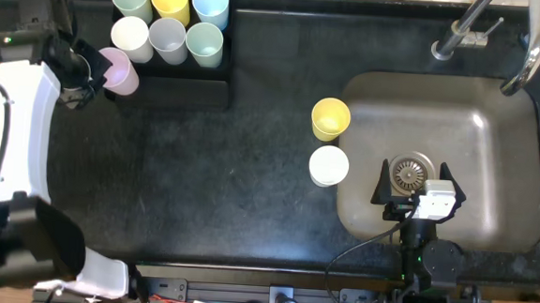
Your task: Store Cups
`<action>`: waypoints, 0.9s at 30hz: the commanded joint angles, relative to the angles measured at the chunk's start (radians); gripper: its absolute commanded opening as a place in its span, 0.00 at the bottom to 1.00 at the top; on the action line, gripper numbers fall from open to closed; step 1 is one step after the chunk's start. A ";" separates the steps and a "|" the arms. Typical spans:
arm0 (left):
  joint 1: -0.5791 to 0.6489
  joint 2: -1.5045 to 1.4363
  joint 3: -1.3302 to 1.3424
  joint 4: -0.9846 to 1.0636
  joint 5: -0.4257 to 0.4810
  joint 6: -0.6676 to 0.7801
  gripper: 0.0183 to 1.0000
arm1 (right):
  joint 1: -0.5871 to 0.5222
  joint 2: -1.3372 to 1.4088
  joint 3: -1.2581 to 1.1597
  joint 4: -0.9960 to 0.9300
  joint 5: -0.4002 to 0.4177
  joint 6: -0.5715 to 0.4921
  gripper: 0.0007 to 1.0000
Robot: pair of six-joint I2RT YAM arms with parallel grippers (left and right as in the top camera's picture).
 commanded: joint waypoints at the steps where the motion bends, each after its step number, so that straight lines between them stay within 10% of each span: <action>1: 0.009 0.051 0.009 0.058 0.038 -0.011 0.02 | 0.001 -0.006 0.000 0.006 -0.004 0.000 1.00; 27: -0.001 0.168 0.009 0.082 -0.027 -0.004 0.02 | 0.001 -0.006 -0.001 0.006 -0.004 0.000 1.00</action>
